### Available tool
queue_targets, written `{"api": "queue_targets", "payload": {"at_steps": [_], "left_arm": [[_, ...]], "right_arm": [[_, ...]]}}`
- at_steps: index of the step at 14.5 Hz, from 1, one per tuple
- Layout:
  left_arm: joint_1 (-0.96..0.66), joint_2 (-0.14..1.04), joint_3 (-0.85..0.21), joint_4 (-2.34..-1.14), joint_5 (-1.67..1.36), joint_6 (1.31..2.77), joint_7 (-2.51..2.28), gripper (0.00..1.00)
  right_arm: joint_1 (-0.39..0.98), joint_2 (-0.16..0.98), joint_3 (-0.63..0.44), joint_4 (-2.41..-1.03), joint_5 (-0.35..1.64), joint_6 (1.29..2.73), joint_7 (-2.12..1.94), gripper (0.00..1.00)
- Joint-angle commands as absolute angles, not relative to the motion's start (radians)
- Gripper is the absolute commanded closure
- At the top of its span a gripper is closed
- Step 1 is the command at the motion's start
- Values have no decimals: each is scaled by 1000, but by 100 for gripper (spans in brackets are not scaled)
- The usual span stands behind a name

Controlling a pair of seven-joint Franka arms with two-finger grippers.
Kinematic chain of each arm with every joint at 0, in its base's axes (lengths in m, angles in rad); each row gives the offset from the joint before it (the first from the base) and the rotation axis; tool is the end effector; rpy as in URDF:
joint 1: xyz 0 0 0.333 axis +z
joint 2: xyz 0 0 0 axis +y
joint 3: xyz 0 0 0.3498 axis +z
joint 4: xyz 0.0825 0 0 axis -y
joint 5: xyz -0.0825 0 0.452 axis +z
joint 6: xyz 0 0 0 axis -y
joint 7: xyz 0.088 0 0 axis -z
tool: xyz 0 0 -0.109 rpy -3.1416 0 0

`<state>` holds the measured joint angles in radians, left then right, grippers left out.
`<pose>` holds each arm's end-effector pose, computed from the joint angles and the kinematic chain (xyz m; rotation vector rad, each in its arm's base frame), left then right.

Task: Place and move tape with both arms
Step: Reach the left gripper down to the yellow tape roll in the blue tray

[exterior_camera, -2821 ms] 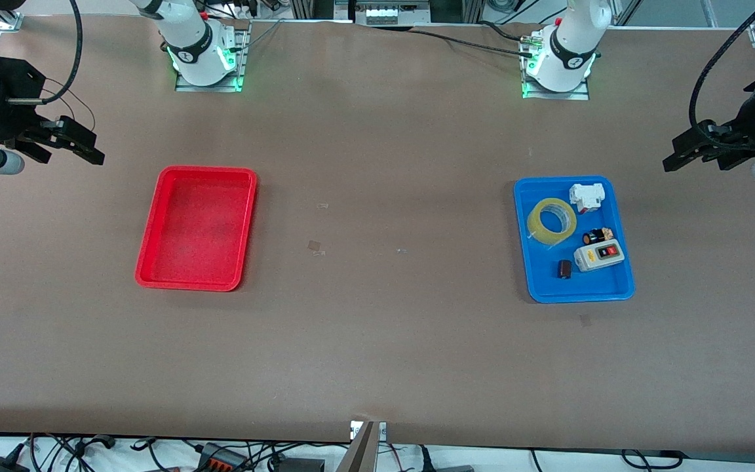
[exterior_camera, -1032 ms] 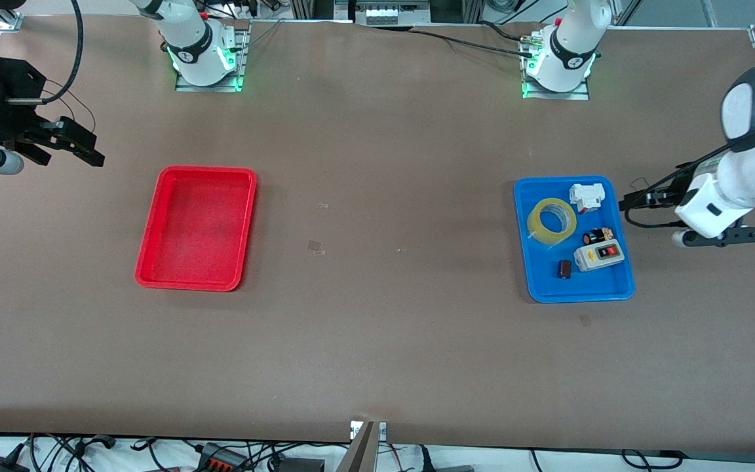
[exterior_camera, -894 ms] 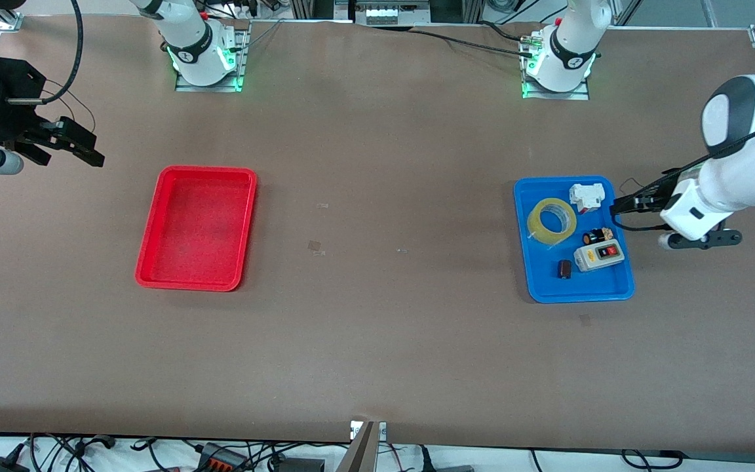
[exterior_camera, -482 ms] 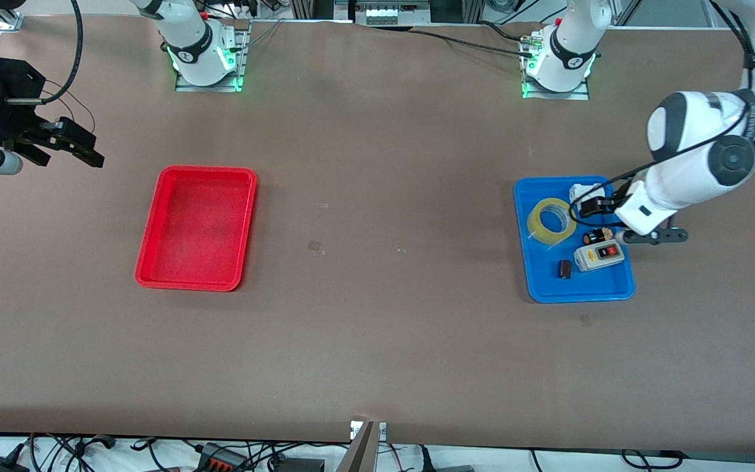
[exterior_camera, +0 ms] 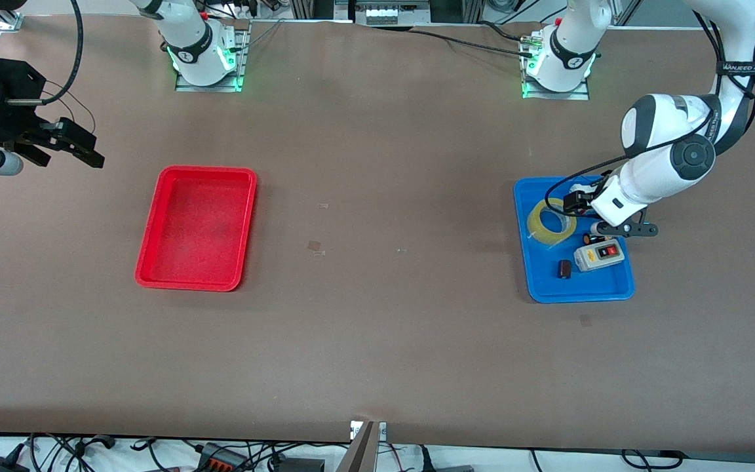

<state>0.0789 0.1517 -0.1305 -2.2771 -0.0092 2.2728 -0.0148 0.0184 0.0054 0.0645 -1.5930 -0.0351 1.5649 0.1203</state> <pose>0.5617 -0.0299 0.2577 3.1107 -0.0472 -0.2425 0.6210 0.0476 0.6405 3.1027 -0.0574 -0.0462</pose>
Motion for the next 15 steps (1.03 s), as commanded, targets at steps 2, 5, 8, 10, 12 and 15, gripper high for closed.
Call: {"api": "queue_targets", "payload": {"at_steps": [2, 5, 8, 10, 12, 15], "left_arm": [[84, 192, -132, -2287, 11, 2305, 95, 0], [94, 239, -132, -2287, 9, 2330, 123, 0], [94, 274, -132, -2286, 9, 2345, 121, 0], [94, 291, -132, -2286, 9, 2362, 121, 0], [92, 310, -132, -2286, 9, 2373, 121, 0], [87, 328, -132, -2286, 9, 2375, 118, 0]], "right_arm": [[18, 6, 66, -1585, -38, 1568, 124, 1], [18, 5, 66, -1585, -41, 1566, 124, 1], [20, 5, 66, -1586, -37, 1566, 124, 1], [17, 5, 66, -1586, -31, 1566, 120, 1], [17, 5, 66, -1588, -29, 1566, 120, 1], [17, 6, 66, -1588, -29, 1566, 120, 1]]}}
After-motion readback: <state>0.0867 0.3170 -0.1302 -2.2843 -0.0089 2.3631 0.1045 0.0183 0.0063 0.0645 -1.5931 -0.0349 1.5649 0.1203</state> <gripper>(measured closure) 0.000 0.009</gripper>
